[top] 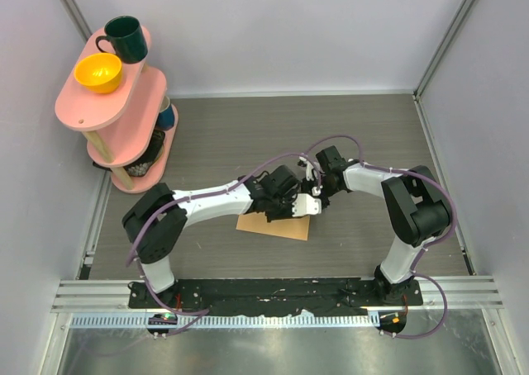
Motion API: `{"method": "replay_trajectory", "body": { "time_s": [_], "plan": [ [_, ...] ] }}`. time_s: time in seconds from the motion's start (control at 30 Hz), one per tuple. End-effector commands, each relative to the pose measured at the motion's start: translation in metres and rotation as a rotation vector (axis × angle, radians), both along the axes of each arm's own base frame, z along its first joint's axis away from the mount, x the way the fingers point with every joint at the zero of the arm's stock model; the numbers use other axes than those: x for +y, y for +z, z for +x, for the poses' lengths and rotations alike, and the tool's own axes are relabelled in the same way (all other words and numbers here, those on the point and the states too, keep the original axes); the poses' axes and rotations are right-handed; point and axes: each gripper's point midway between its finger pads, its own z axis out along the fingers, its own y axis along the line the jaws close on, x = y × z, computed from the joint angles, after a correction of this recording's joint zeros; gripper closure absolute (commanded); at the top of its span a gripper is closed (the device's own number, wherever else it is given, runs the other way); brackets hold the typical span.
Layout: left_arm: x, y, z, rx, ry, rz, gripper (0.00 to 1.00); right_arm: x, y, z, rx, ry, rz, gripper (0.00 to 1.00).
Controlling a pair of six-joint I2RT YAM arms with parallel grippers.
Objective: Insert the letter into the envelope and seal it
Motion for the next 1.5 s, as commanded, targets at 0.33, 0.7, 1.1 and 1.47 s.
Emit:
{"method": "replay_trajectory", "body": {
  "time_s": [0.33,0.7,1.1,1.47],
  "plan": [
    [0.046,-0.006,0.003,-0.011,0.034,0.068,1.0,-0.01,-0.016,-0.008,0.006,0.026,-0.065,0.99],
    [-0.009,-0.003,-0.004,-0.007,-0.018,0.005,1.0,-0.01,-0.016,-0.008,0.007,0.022,-0.064,0.99],
    [0.071,-0.016,0.007,-0.014,0.061,0.111,1.0,-0.01,-0.016,-0.01,0.009,0.031,-0.055,0.99],
    [0.019,-0.008,-0.007,0.002,-0.006,0.039,1.0,-0.009,-0.015,-0.008,0.007,0.026,-0.051,0.99]
  ]
}}
